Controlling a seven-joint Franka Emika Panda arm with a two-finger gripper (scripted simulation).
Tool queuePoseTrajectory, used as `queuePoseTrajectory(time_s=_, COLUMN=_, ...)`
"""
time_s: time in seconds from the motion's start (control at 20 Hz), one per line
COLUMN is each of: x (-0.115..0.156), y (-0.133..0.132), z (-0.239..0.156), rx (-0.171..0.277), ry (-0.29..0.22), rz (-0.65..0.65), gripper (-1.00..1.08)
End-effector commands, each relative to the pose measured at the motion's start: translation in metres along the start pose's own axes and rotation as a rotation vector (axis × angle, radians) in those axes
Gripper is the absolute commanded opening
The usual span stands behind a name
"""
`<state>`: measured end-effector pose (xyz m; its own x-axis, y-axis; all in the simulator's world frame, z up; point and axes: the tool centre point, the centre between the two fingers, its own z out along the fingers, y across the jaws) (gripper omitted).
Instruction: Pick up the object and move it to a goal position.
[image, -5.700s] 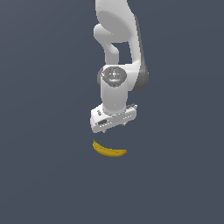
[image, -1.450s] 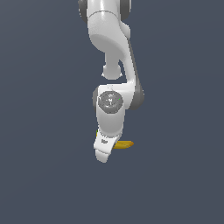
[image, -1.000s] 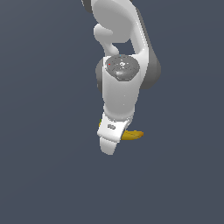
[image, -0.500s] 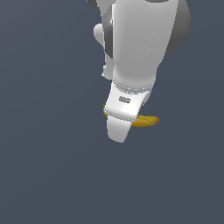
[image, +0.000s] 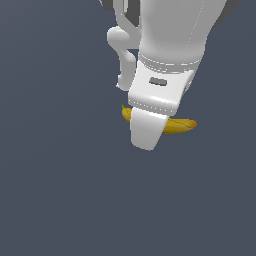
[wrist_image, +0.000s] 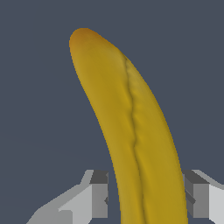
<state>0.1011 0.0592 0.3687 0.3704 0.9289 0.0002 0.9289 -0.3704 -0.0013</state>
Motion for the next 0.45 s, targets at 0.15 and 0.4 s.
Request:
queuePoseTrajectory(time_s=0.15, x=0.0032, y=0.0006, z=-0.0143, rx=-0.001, ry=0.0, rz=0.001, gripper=-1.0)
queuePoseTrajectory(time_s=0.4, x=0.0042, y=0.0009, z=-0.0176, rx=-0.001, ry=0.0, rz=0.001, gripper=-1.0)
